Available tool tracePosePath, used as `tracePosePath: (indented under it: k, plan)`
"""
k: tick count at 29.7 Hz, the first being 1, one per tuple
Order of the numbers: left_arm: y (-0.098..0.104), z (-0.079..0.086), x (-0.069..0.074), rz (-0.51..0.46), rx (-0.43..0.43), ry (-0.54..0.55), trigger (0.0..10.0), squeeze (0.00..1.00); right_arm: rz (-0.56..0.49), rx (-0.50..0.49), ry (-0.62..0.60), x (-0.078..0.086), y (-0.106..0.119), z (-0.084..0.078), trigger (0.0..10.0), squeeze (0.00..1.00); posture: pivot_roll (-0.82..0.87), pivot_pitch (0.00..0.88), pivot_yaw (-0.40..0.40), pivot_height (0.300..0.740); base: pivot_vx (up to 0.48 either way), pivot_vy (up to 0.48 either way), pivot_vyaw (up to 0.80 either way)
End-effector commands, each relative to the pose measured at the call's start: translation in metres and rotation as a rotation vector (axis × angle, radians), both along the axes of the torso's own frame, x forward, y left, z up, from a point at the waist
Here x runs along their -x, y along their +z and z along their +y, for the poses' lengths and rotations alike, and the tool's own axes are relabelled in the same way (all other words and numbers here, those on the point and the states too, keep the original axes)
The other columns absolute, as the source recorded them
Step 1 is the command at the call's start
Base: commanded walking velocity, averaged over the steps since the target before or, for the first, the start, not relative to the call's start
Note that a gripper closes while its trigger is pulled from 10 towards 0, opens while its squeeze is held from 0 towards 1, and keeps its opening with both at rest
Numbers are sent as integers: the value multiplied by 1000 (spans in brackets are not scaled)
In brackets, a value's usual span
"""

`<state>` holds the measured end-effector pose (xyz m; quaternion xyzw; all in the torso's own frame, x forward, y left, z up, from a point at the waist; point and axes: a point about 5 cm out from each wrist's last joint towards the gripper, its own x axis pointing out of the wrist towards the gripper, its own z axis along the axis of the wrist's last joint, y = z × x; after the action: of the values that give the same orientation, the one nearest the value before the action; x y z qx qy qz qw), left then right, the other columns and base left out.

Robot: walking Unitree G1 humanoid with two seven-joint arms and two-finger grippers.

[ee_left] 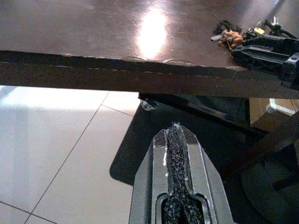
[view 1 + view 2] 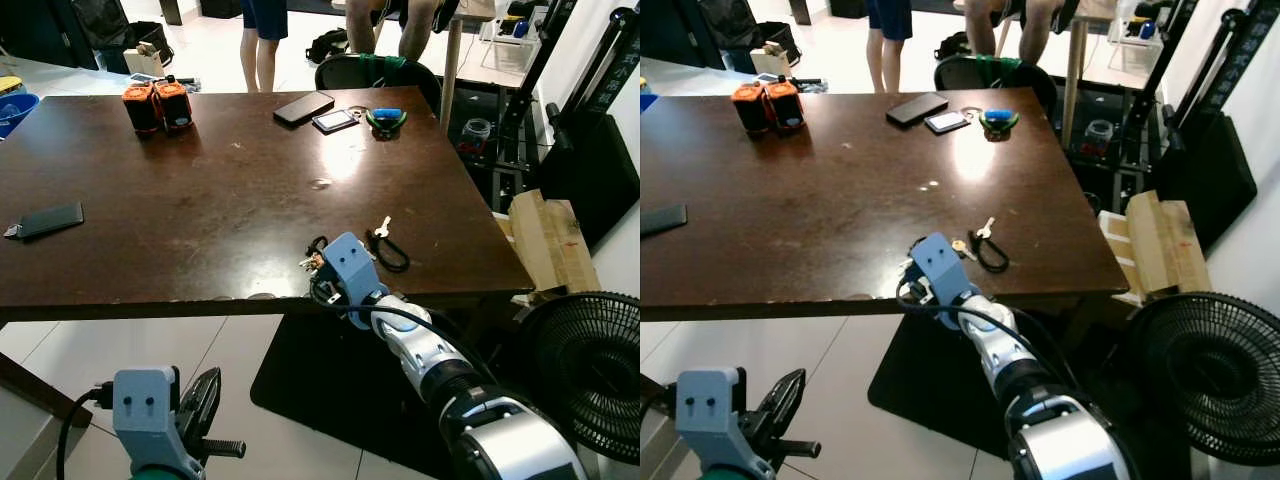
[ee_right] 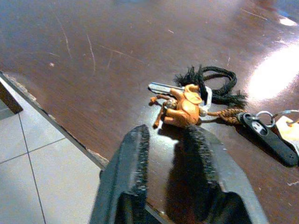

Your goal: Hang keys on a hook

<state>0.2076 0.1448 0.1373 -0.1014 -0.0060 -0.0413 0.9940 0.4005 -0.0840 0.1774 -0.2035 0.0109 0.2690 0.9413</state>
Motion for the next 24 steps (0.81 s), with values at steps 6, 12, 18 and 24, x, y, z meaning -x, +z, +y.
tracePosePath:
  k: [6,12,18,24]
  plan:
    - [-4,3,2,26,-9,5,10000,0,90,31,-15,6,-25,-5,0,0,47,238,129,740,0,0,0]
    - [-4,3,2,25,-11,8,10000,0,68,12,-29,5,-21,-6,0,0,48,236,129,740,0,0,0]
    - [-4,5,1,25,-17,16,10000,0,-35,-187,-233,-7,7,-27,0,0,48,229,130,740,0,0,0]
    - [-4,6,0,24,-20,21,10000,0,-83,-322,-313,-11,23,-42,0,0,44,226,129,740,0,0,0]
